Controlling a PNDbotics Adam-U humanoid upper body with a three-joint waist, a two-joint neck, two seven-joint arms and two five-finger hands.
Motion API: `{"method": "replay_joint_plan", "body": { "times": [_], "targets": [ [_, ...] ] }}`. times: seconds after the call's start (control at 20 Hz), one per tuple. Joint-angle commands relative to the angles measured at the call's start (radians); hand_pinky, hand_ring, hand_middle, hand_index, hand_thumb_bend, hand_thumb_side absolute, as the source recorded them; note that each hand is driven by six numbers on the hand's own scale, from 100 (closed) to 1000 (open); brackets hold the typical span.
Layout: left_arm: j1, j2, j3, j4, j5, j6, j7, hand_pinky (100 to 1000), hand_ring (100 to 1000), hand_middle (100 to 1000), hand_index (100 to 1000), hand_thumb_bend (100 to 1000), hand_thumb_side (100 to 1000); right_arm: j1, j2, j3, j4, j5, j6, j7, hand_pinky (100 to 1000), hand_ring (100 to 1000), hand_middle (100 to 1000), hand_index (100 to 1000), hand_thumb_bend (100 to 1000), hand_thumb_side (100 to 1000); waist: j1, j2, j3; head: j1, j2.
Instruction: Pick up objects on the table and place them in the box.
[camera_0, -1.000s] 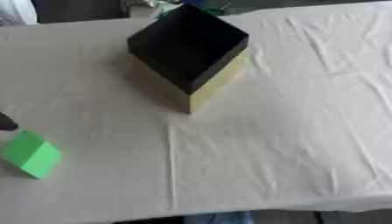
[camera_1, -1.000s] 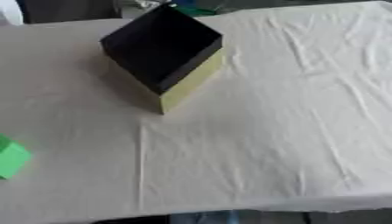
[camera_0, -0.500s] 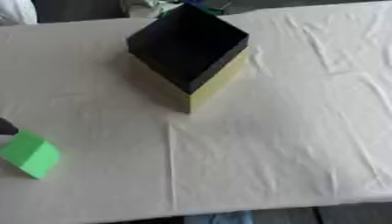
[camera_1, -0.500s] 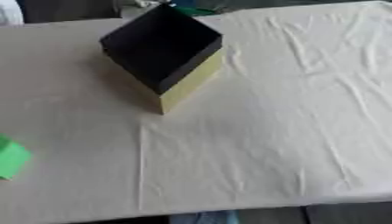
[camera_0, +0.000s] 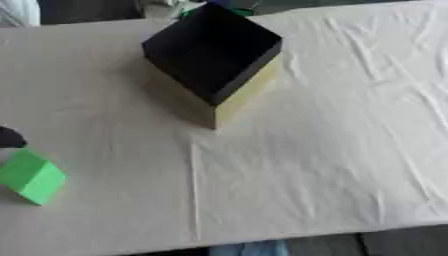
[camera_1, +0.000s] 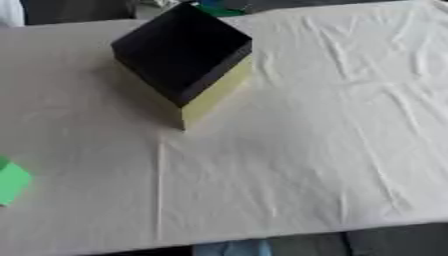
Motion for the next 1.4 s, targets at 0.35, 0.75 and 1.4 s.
{"method": "replay_joint_plan", "body": {
  "times": [0.35, 0.75, 1.4],
  "targets": [
    [-0.060, 0.003, -0.027, 0.037, -0.006, -0.022, -0.022, 785, 906, 890, 981, 514, 232, -0.016, -0.006, 0.001, -0.015, -0.009, 0.009, 0.003, 676, 733, 697, 793, 100, 1000, 0.003, -0.008, -0.012, 0.012, 0.007],
    [-0.087, -0.013, -0.057, 0.073, 0.014, -0.045, -0.035, 776, 902, 880, 976, 497, 227, -0.019, -0.007, 0.003, -0.015, -0.011, 0.010, 0.005, 675, 732, 695, 792, 100, 1000, 0.003, -0.006, -0.019, 0.015, 0.007],
    [-0.146, -0.054, -0.097, 0.131, 0.005, -0.074, -0.046, 768, 898, 867, 964, 479, 243, -0.024, 0.003, 0.006, -0.015, -0.017, 0.015, 0.014, 674, 731, 692, 792, 100, 1000, 0.000, 0.000, -0.028, 0.023, 0.007]
  ]
}}
